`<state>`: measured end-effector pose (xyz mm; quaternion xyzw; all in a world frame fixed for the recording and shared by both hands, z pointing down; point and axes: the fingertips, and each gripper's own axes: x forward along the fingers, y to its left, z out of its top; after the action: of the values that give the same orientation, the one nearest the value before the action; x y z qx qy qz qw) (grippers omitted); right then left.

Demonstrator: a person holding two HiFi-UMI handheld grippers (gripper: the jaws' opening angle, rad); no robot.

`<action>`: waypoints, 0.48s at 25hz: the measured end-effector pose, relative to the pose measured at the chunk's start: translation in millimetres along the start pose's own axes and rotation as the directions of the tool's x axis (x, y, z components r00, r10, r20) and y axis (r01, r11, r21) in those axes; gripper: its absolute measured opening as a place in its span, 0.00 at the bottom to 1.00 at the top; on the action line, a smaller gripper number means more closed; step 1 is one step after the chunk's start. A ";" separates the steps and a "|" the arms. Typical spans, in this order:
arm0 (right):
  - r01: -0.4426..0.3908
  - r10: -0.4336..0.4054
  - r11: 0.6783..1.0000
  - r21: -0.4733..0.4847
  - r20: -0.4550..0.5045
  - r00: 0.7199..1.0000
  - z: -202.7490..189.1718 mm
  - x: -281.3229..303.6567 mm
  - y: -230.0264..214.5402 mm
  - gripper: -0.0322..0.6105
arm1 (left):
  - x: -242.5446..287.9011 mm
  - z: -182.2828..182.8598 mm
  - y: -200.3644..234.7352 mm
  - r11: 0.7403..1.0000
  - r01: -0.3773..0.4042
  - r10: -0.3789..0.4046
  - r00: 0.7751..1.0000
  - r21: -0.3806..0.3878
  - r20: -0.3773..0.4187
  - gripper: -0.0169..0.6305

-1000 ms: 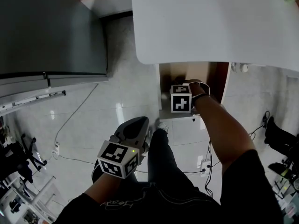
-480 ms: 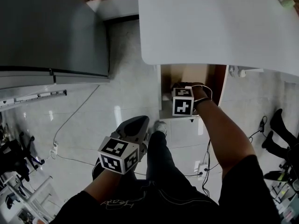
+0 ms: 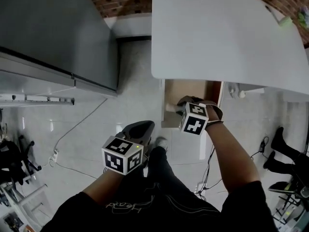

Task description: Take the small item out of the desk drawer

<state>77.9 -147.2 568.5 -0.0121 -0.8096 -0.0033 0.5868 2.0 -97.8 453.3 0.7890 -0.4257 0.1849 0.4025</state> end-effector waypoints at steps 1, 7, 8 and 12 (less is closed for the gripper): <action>0.018 -0.019 0.999 0.029 0.021 1.000 5.1 -15.3 2.0 0.25 | -6.1 4.2 -6.3 1.000 0.011 -0.011 1.000 0.009 -0.008 0.06; 0.142 -0.202 0.946 0.290 0.189 0.961 34.5 -125.7 18.4 0.25 | -51.2 37.5 -46.7 0.996 0.057 -0.057 0.998 0.071 -0.010 0.06; 0.159 -0.241 0.927 0.339 0.215 0.946 39.2 -144.3 22.2 0.25 | -58.9 43.0 -53.8 0.994 0.070 -0.070 0.998 0.081 -0.005 0.06; 0.166 -0.357 0.850 0.500 0.316 0.879 57.1 -213.2 47.3 0.25 | -92.9 59.2 -84.1 0.986 0.111 -0.114 0.993 0.124 0.021 0.06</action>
<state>91.1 -102.2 347.8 0.2391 -0.8827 0.1088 0.3897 15.1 -69.8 318.3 0.8376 -0.3738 0.1766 0.3572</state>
